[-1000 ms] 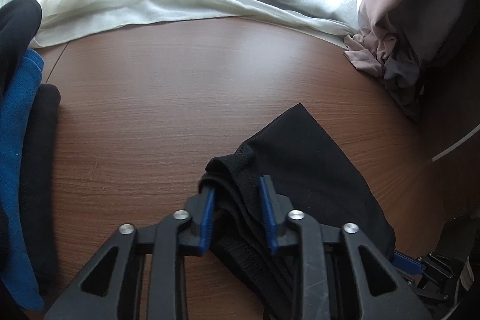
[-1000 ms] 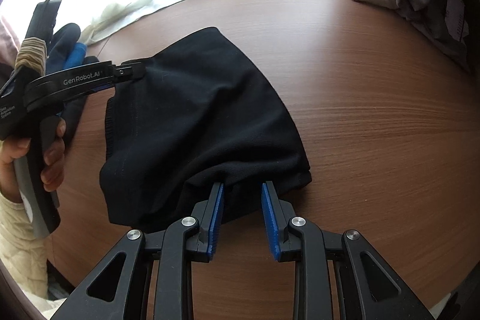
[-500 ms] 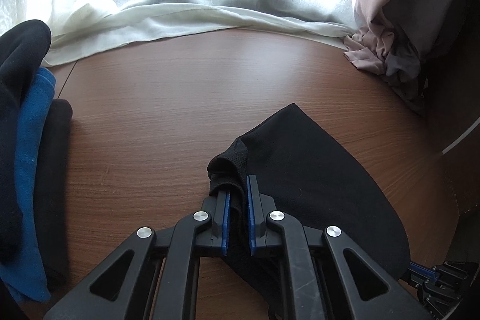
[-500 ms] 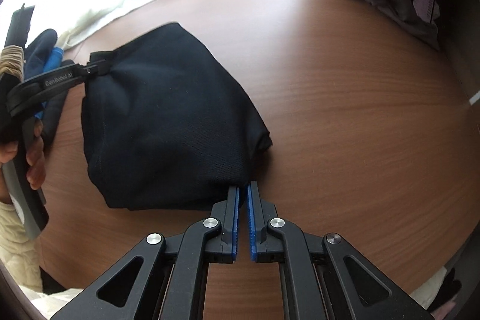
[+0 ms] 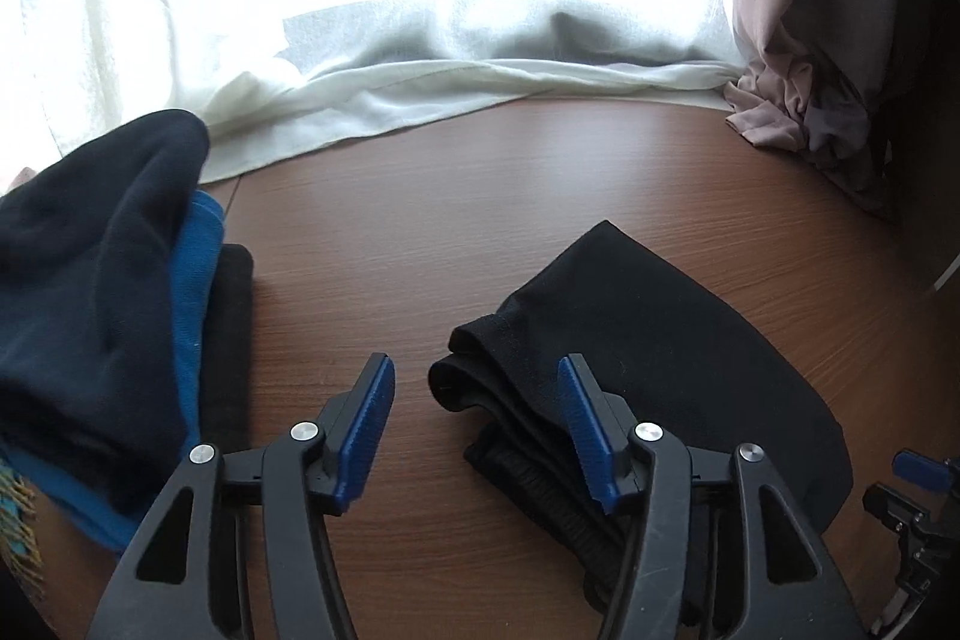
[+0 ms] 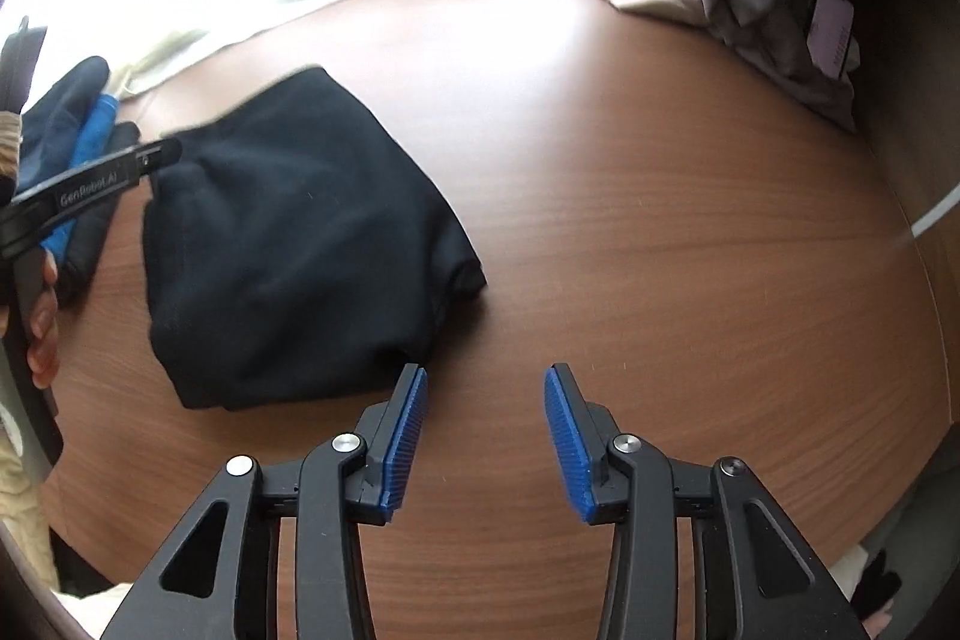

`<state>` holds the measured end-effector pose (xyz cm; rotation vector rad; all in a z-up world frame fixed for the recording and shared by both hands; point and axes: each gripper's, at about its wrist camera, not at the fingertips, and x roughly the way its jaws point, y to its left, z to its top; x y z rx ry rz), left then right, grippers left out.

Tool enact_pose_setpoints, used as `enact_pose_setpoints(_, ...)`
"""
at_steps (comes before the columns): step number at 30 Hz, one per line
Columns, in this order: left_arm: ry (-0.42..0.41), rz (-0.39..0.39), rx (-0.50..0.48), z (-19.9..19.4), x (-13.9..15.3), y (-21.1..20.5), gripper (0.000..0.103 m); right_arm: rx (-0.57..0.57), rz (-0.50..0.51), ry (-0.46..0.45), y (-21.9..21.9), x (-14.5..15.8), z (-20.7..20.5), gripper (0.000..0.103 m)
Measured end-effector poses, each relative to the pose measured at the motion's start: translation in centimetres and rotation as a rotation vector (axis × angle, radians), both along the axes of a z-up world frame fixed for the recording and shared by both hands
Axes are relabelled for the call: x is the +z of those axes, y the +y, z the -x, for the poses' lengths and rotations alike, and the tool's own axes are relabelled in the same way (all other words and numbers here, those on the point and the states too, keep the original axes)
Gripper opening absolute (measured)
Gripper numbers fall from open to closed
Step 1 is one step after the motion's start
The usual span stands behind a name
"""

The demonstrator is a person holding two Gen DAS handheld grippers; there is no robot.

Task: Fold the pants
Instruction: 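Open the right tool and withdraw both tools from the folded shorts, then grasp the folded black shorts with the left tool while the right tool grasps them too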

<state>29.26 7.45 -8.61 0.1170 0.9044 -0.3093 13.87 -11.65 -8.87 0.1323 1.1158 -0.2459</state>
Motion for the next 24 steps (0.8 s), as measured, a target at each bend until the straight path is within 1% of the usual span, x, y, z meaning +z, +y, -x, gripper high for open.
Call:
enact_pose_setpoints(5,0.021,0.071,0.050,2.6,1.2,1.3,0.057,0.070,0.016,-0.091,-0.9,1.5,-1.3,0.042)
enact_pose_setpoints(8,0.031,0.123,0.061,4.5,1.2,1.2,0.058,0.129,0.011,-0.150,-1.2,2.1,-2.1,0.051)
enact_pose_setpoints(10,0.037,0.147,0.072,5.5,0.8,0.9,0.058,0.171,0.003,-0.186,-1.9,2.3,-2.6,0.052)
enact_pose_setpoints(11,0.038,0.162,0.083,5.9,0.6,0.8,0.058,0.196,-0.002,-0.198,-2.2,2.2,-3.0,0.052)
enact_pose_setpoints(13,0.067,0.209,0.102,6.5,-0.1,0.6,0.058,0.241,-0.019,-0.216,-2.7,1.9,-3.9,0.052)
enact_pose_setpoints(15,0.101,0.276,0.121,6.8,-0.9,0.4,0.058,0.271,-0.042,-0.221,-2.9,1.4,-4.8,0.052)
enact_pose_setpoints(17,0.115,0.317,0.142,6.9,-1.4,0.1,0.058,0.287,-0.058,-0.217,-3.2,0.9,-5.5,0.052)
enact_pose_setpoints(22,0.140,0.317,0.215,5.5,-3.1,-0.8,0.058,0.324,-0.121,-0.236,-3.5,0.1,-6.6,0.052)
enact_pose_setpoints(24,0.159,0.329,0.241,4.9,-3.7,-0.9,0.058,0.346,-0.137,-0.244,-3.4,-0.2,-7.2,0.052)
